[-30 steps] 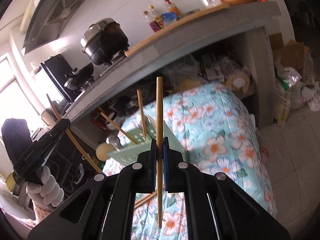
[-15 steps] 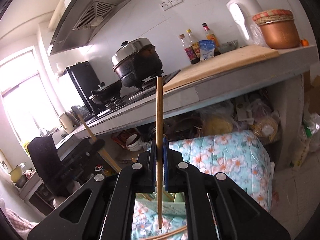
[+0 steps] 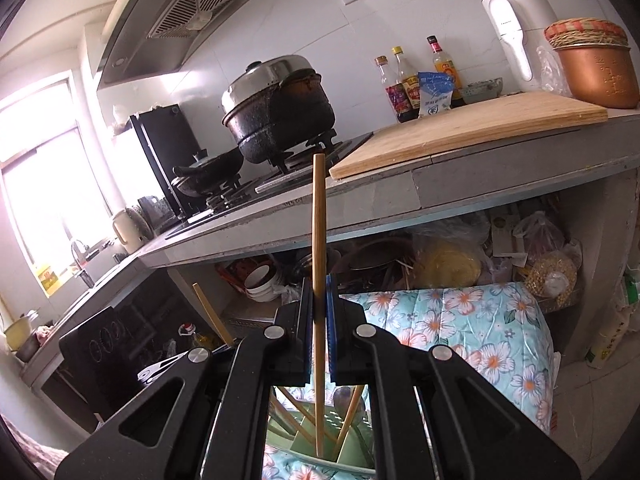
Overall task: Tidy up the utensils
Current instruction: 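Lower both chopsticks into the green holder and open both grippers, then move the right gripper back to the quilt and close on a chopstick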
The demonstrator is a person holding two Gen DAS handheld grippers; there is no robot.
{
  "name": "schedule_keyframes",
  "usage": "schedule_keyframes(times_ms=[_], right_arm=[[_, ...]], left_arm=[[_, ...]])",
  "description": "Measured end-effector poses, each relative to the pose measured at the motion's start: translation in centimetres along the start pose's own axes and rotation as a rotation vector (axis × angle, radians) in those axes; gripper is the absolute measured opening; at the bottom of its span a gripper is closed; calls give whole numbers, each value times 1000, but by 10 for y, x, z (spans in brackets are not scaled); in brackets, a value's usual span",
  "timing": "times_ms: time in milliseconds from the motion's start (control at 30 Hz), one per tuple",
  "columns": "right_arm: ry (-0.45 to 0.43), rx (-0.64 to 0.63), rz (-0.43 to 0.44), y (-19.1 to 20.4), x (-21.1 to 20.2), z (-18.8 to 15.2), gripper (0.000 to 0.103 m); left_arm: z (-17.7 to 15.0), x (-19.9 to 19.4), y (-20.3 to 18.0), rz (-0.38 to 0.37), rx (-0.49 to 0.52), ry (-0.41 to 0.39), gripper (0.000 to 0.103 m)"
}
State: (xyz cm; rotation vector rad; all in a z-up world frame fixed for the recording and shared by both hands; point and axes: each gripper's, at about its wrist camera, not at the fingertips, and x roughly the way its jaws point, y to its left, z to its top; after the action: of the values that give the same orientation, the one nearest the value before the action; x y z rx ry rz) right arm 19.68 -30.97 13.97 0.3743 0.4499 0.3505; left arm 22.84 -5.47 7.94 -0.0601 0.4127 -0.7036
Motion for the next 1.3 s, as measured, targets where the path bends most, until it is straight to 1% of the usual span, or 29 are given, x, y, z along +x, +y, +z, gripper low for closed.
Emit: schedule_keyframes(times_ms=[167,300,400,467,500,567,600,667,700,933,967,1000,1033,1067,1200,1267,1300], right_arm=[[40,-12,-22,-4,22,-12,6],[70,-4,-26,-10,36,-24,6],[93,-1,-31,-12,44,-33,6],[110,4,-28,-13,48,-37,6],[109,0,-31,-12,47,-40,6],[104,-9,-26,-11,44,-42,6],[105,-11,-23,-9,42,-42,8],[107,-24,-32,-7,40,-42,8],[106,-27,-40,-6,39,-43,11],[104,-11,-55,-5,32,-40,12],[97,-9,-58,-4,30,-40,14],[86,-6,-59,-4,24,-40,19],[75,-2,-69,-4,19,-39,29],[56,0,-78,-4,11,-39,32],[9,27,-92,-7,-22,-41,33],[-4,40,-97,-9,-40,-48,36],[-1,49,-104,-11,-48,-54,38]], left_arm=[[-14,8,4,-6,-19,59,5],[-20,7,5,-7,-30,77,6],[-23,6,6,-5,-35,84,10],[-23,3,7,-2,-38,82,18],[-23,0,7,-3,-43,78,19],[-23,-6,8,2,-49,68,26],[-23,-10,9,4,-52,63,28],[-25,-18,10,11,-61,50,37],[-25,-22,10,13,-65,45,39],[-36,-53,13,27,-73,14,54],[-37,-56,14,25,-73,13,59],[-39,-61,15,20,-72,12,61],[-42,-65,15,17,-74,12,65],[-44,-69,16,9,-75,12,67],[-58,-81,13,-35,-71,23,74],[-67,-83,11,-57,-66,44,77],[-72,-84,9,-65,-64,58,78]])
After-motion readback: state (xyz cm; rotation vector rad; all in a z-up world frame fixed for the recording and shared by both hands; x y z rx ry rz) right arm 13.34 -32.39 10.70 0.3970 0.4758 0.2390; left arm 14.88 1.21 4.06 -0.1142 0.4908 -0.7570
